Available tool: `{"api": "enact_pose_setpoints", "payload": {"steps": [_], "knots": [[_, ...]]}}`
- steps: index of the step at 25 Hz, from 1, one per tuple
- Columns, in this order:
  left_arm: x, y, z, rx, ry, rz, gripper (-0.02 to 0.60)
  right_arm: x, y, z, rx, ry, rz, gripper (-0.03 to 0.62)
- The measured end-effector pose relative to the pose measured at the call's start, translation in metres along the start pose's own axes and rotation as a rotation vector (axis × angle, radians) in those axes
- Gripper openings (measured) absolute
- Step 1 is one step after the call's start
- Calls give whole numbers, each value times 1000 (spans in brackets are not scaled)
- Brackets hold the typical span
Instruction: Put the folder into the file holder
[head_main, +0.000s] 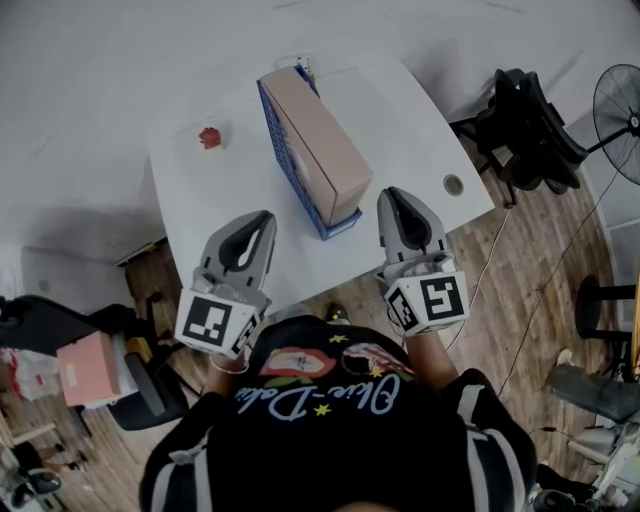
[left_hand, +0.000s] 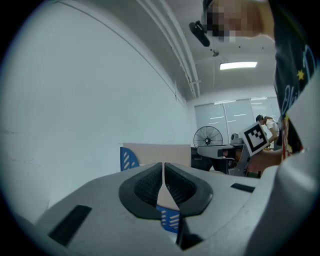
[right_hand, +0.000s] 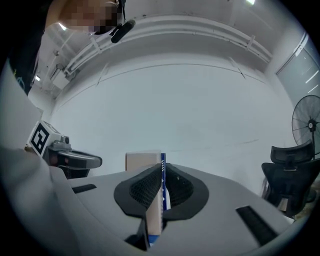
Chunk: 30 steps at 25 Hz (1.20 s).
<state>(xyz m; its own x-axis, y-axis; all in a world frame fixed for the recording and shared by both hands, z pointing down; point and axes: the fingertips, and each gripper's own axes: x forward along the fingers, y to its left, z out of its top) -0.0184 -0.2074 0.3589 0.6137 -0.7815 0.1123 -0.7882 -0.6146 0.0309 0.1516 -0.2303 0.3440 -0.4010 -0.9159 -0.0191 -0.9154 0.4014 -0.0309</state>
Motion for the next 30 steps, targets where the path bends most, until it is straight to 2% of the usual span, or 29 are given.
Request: {"api": "enact_pose_setpoints", "payload": {"steps": [4, 7, 11, 14, 30], "knots": [[1, 2, 4, 30, -14, -9, 14, 2, -2, -2, 2, 9, -9, 14], [2, 4, 3, 12, -4, -3, 14, 3, -3, -1, -9, 12, -17, 0], [6, 6, 7, 38, -15, -17, 14, 6, -4, 1, -10, 12, -19, 0], [8, 6, 5, 11, -2, -18, 14, 7, -5, 1, -9, 14, -20, 0], [12, 11, 3, 14, 3, -30, 14, 11, -5, 0, -8, 15, -26, -1]]}}
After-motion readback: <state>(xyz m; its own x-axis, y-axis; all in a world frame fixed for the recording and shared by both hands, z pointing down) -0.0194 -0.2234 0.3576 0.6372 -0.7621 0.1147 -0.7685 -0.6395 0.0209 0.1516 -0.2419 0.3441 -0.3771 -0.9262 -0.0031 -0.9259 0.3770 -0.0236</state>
